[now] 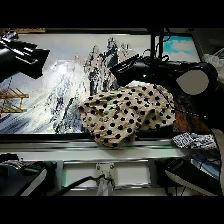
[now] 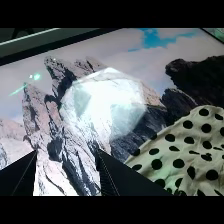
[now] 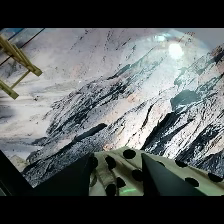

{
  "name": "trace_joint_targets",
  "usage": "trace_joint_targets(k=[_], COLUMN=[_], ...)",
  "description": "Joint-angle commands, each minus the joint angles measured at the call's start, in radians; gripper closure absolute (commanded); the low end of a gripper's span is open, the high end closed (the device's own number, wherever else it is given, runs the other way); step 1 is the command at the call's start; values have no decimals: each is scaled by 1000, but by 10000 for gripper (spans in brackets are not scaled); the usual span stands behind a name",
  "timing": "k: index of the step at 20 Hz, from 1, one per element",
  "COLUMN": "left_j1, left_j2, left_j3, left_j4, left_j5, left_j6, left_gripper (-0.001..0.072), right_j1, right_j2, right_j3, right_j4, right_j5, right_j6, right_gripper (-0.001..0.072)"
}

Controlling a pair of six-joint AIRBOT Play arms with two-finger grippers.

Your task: Fold the clothes and pants, and hang the long-sleeved shirts on hangers.

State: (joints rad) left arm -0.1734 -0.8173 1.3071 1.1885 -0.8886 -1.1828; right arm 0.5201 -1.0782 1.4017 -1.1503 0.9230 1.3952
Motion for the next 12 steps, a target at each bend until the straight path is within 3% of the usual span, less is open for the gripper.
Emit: trace_joint_targets(k=[1,12], left_j1=[1,1], left_j2=[0,1], left_j3=[1,1], left_j4=[1,0], left_j5=[34,82], left_j6=[1,0], left_gripper=[300,300], right_j1=[1,1], right_j2=[0,0], right_j3=[0,0], right_j4=[0,1], right_j5=[0,-108], right_j6=[0,0], right_gripper=[337,337])
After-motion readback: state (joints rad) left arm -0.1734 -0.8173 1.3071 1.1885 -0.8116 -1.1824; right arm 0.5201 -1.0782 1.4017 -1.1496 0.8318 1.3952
